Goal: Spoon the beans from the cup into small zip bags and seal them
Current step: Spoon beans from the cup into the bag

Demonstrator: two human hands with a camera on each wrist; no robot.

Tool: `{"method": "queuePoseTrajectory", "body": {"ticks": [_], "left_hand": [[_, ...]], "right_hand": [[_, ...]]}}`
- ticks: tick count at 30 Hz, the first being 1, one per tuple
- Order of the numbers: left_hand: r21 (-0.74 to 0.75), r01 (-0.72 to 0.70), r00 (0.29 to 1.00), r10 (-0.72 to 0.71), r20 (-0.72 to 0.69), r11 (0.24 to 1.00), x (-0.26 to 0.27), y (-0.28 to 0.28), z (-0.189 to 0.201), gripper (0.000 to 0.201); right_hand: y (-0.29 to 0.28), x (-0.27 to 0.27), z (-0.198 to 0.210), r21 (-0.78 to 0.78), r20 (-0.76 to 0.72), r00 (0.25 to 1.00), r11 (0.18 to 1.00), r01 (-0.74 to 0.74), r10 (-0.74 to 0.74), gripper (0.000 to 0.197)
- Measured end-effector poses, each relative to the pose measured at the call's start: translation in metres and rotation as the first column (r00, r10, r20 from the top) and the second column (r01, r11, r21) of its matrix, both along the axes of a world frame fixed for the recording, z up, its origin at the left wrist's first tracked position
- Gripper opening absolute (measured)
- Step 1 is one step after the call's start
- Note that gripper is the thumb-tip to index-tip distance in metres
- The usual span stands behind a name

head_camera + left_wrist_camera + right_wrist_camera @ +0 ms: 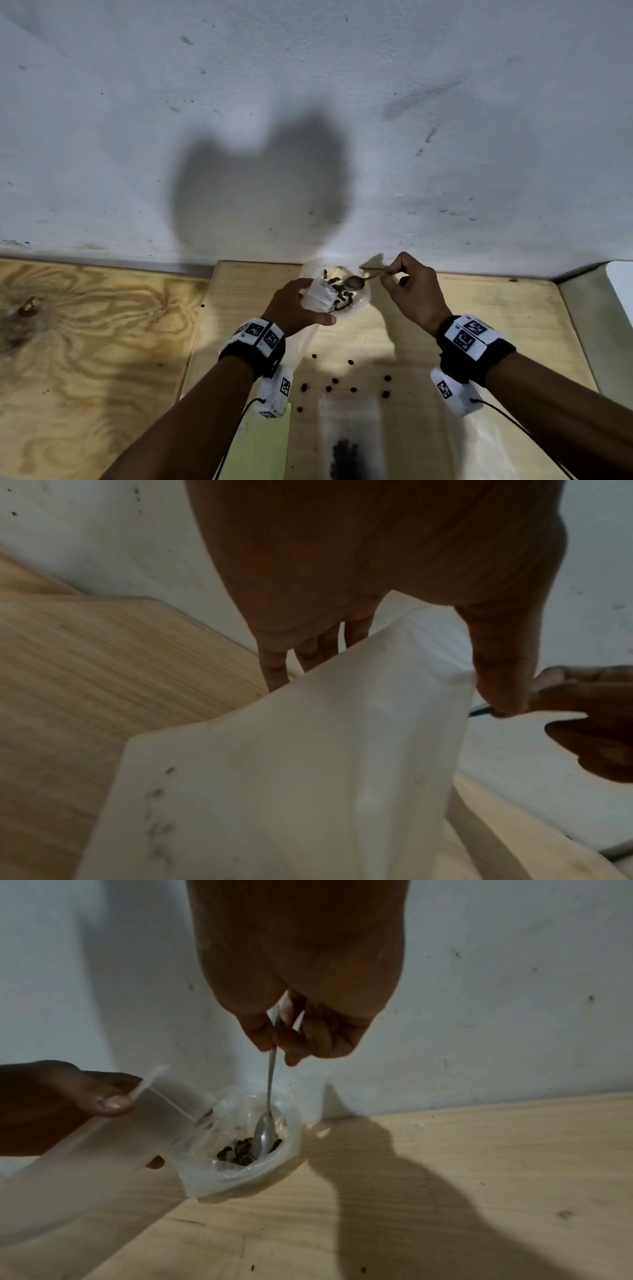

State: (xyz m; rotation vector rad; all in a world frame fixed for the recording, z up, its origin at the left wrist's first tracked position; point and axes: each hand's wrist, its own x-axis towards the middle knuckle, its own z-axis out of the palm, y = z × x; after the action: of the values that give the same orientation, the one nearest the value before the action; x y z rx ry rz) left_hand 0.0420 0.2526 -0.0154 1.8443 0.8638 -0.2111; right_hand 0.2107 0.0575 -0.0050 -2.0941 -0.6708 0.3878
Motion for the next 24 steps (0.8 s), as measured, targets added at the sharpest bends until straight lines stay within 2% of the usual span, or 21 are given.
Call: {"method": "queuePoseTrajectory", "body": {"ticks": [5,8,14,18,21,24], "left_hand": [[0.018,0.005,1.0,-0.004,-0.019,1.0,-0.005,0.008,-0.01,0.096],[0.021,0.04,0.999,-0.039,-0.033,0.999,-0.007,0.011,-0.014,0.098],[-0.001,0.088,0.996,-0.088,-0.026,0.996,-0.008,0.015,-0.018,0.098],[-0.013,0.124,0.992,-0.124,-0.023,0.992,-0.008,0.016,-0.022,0.102],[-0.015,0.121,0.993,-0.121,-0.014,0.993,-0.009,0.014,-0.024,0.099],[0.011,0.142,0.99,-0.142,-0.002,0.99,-0.008,0.012,-0.025,0.098]], "right_hand": [[0.01,-0.006,-0.004,-0.094,0.144,0.989,0.995,0.03,-0.016,0.015],[0.009,-0.008,-0.015,-0.037,0.112,0.992,0.997,0.066,-0.061,0.015],[0.013,-0.011,-0.032,0.111,-0.114,0.947,0.943,0.313,-0.301,0.018],[0.017,-0.012,-0.043,0.048,-0.268,0.873,0.899,0.435,-0.408,0.025],[0.016,-0.013,-0.052,-0.011,-0.424,0.782,0.867,0.499,-0.456,0.024],[0.016,-0.019,-0.054,-0.056,-0.513,0.709,0.842,0.536,-0.485,0.02]]}}
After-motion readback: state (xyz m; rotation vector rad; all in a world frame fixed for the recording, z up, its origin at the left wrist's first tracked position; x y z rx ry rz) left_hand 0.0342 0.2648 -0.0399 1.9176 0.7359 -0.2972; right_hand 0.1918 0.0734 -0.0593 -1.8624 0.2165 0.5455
